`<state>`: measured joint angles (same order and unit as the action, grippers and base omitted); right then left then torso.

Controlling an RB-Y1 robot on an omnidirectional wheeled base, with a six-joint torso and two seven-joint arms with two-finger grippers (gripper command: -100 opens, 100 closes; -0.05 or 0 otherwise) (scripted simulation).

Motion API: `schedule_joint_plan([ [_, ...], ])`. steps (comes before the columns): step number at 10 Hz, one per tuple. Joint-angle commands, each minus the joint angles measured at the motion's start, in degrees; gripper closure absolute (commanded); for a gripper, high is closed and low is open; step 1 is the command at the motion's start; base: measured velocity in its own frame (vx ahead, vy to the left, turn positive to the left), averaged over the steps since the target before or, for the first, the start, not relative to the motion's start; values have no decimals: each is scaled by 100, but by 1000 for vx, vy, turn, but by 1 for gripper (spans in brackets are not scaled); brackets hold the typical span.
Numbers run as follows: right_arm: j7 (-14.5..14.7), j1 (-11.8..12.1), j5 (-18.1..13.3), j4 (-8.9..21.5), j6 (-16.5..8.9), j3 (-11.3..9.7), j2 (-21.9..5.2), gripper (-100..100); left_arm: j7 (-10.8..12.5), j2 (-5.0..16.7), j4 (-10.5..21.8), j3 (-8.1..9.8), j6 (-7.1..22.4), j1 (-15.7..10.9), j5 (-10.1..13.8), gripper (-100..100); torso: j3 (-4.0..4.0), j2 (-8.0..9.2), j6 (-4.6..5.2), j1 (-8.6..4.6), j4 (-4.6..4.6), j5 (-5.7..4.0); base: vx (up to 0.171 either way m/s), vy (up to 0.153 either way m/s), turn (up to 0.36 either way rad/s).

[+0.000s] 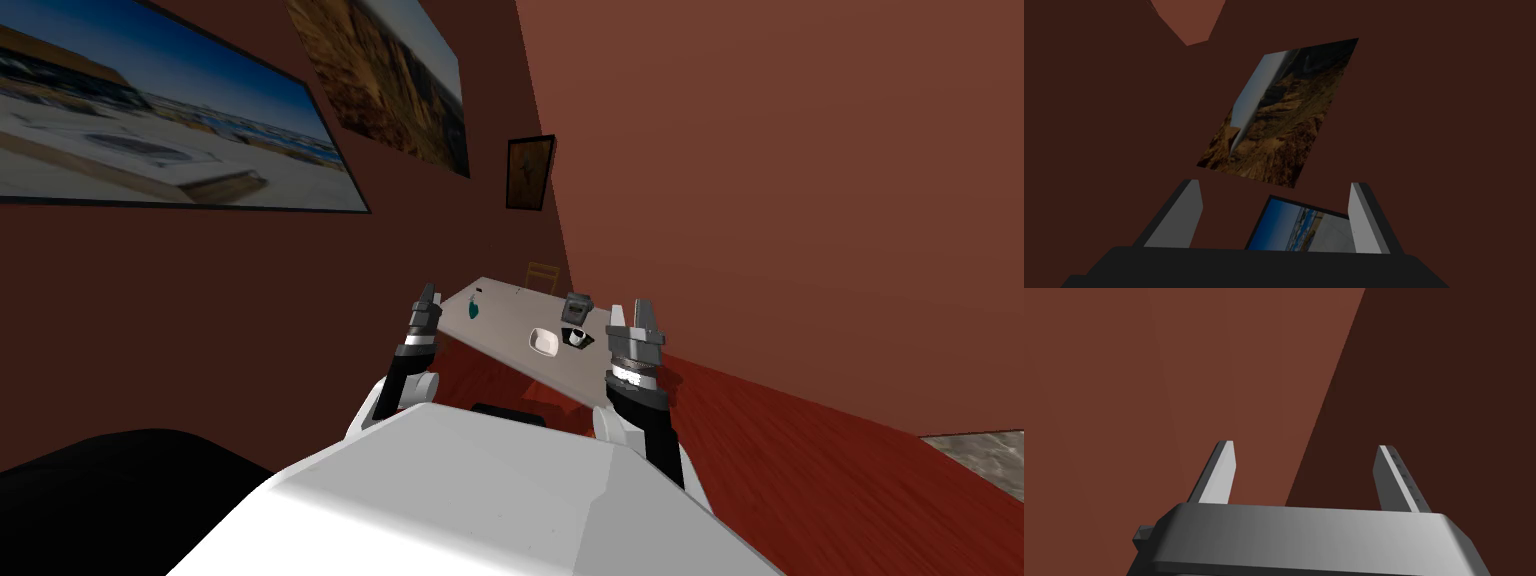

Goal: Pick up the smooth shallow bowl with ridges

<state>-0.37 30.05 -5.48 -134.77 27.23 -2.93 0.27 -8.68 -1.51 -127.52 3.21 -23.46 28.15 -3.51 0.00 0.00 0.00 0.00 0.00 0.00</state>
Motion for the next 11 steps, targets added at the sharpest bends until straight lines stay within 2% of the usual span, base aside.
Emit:
schedule_joint_plan([
  [1,30,-18,-42,63,-50,-21,-184,-100,0,0,0,0,0,0,0,0,0,0,0,0,0,0,-6,7,35],
  [4,153,-82,-206,321,-250,-108,-552,-100,0,0,0,0,0,0,0,0,3,5,0,5,1,1,-16,18,59],
  [7,355,-184,-477,730,-572,-251,-854,-100,0,0,0,-1,0,-1,0,0,6,10,-1,14,2,3,-32,41,89],
  [9,527,-273,-706,1037,-842,-368,-1026,-100,0,0,0,-1,0,-1,0,0,6,11,-2,18,2,4,-33,50,132],
  [10,527,-273,-706,1060,-842,-368,-1026,-100,0,-1,0,-1,0,-1,0,0,7,12,-1,20,2,4,-22,35,32],
  [11,622,-322,-833,1242,-990,-432,-1102,-100,0,0,0,0,0,0,0,0,5,9,1,13,2,3,-19,31,92],
])
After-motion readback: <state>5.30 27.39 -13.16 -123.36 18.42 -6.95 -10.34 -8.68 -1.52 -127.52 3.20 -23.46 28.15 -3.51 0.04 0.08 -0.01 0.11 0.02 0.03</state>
